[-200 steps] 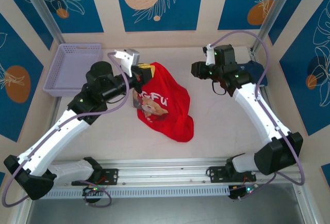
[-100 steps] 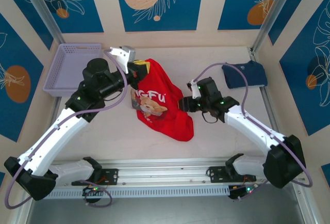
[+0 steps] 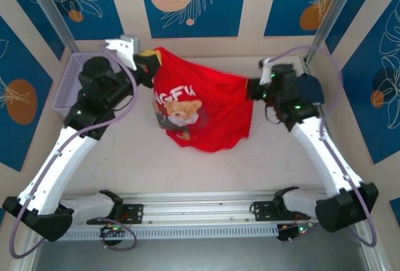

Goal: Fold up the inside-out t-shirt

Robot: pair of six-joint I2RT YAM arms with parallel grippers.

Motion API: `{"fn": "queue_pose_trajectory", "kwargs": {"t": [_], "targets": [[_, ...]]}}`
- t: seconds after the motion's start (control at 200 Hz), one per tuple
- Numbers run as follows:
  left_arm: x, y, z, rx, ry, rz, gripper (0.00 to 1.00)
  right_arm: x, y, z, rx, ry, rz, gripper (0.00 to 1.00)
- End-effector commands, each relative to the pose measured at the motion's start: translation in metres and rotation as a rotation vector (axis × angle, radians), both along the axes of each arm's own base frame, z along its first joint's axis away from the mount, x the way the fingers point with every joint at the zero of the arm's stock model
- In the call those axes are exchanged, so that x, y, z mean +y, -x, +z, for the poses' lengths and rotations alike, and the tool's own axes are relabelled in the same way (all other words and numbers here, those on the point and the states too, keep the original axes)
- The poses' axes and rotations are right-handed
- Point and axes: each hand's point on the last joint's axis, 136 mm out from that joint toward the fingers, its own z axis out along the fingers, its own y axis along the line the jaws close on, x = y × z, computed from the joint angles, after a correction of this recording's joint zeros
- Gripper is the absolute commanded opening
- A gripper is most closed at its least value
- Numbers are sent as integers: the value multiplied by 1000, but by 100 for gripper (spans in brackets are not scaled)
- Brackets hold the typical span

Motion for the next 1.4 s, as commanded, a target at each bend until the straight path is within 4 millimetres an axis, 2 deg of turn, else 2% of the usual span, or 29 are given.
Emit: {"fn": "queue_pose_trajectory", "kwargs": {"t": [0.0,0.055,0.105,0.165,0.23,0.285,0.325,0.43,0.51,0.57,0.635,0.73,0.9,0.945,1.015,1.1,1.195,1.3,1.395], "targets": [[23,12,71,-187,37,73,0,-12,12,81,-212,60,11,0],[29,11,78,-202,30,95,0,-10,15,102,-257,69,33,0],[33,11,77,-203,20,111,0,-7,18,108,-268,75,57,0],[40,8,64,-181,-2,139,0,-5,20,103,-253,81,78,0],[46,6,35,-130,-23,163,0,-1,22,84,-206,80,101,0],[45,6,1,-71,-48,153,0,2,25,58,-139,76,122,0],[43,6,-31,-14,-70,137,0,4,28,37,-80,71,131,0],[38,12,-132,181,-115,93,0,12,42,-26,88,27,155,0],[41,23,-199,314,-115,84,0,19,55,-79,221,13,163,1],[39,31,-238,393,-90,67,0,23,63,-118,313,24,157,2],[32,38,-263,453,-62,16,0,30,70,-153,394,42,166,5],[26,44,-275,493,-52,-20,0,43,72,-179,416,172,200,18],[30,46,-271,490,-90,-16,0,90,64,-180,234,447,376,46],[30,47,-271,494,-98,-15,0,106,65,-180,198,496,444,62],[31,47,-274,502,-99,-12,0,134,71,-183,143,571,569,73],[31,47,-275,505,-96,-8,0,163,80,-193,102,633,702,75],[31,47,-273,501,-96,-9,0,185,94,-208,134,604,824,74],[32,47,-270,497,-100,-7,0,200,107,-222,147,571,886,74],[32,47,-269,493,-101,-6,0,203,109,-236,159,582,879,74]]}}
